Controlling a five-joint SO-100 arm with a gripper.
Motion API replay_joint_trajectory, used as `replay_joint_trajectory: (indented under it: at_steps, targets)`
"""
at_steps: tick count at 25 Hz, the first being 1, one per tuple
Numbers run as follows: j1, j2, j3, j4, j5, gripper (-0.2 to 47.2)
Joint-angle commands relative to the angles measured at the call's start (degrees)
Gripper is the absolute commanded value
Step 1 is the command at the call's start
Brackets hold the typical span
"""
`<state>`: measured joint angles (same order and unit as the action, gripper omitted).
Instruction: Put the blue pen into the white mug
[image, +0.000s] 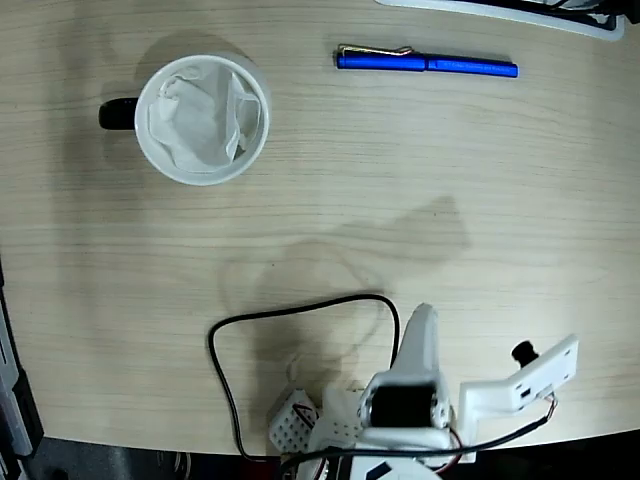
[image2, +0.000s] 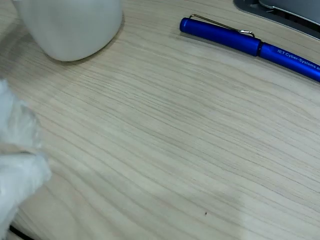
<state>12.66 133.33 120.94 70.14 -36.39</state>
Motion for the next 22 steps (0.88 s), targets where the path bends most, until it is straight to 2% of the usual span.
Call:
replay_joint_trajectory:
  at_steps: [1,7,10,15,17,22]
  targets:
    - [0.7,-6.7,-8.6,1.2,-1.1,0.0]
    - [1.1,-23.0,-22.8,4.8,-1.8,0.1]
    - [0.9,-31.0,-31.7,8.0,-8.2,0.1]
    - [0.5,-41.3,-41.7,9.1,-9.5,4.7]
    - [-0.2,-45.3,-43.9,9.2,-9.1,4.6]
    - [-0.6,-54.8,-50.2,9.3,2.2,4.5]
